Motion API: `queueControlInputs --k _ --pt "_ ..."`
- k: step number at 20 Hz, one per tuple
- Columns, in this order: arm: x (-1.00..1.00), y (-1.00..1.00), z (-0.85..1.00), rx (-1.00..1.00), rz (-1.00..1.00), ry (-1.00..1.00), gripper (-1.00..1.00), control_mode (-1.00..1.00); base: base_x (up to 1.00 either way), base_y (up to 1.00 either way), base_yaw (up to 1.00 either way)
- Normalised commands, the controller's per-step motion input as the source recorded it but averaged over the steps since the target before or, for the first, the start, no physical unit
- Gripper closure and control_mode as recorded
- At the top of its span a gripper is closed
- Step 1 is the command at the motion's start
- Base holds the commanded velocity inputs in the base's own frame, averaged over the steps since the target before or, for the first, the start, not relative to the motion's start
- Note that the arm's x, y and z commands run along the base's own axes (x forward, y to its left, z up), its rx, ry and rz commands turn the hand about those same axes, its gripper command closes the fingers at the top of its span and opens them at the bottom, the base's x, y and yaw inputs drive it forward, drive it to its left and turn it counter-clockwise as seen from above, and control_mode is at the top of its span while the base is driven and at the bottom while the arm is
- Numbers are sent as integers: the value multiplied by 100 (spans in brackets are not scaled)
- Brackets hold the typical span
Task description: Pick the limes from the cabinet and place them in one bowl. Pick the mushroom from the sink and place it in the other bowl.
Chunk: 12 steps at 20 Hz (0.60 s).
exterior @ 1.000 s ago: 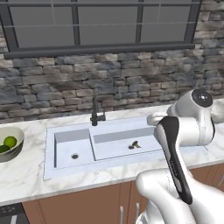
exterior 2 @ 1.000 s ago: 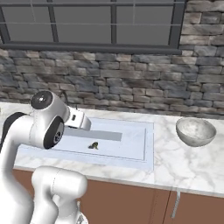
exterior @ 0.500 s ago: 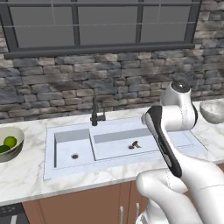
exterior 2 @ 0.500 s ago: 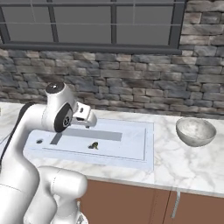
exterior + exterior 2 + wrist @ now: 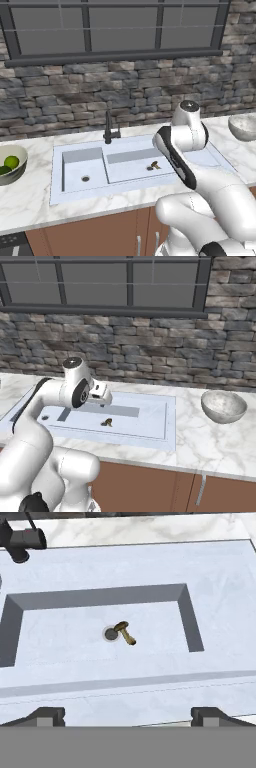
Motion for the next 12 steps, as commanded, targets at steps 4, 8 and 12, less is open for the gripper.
queueControlInputs --k 4,8,12 --pt "72 0 -42 0 0 4 -100 -100 0 0 0" --pt "71 0 -40 0 0 3 -100 -100 0 0 0" --pt "39 0 -47 0 2 11 -100 -100 0 0 0"
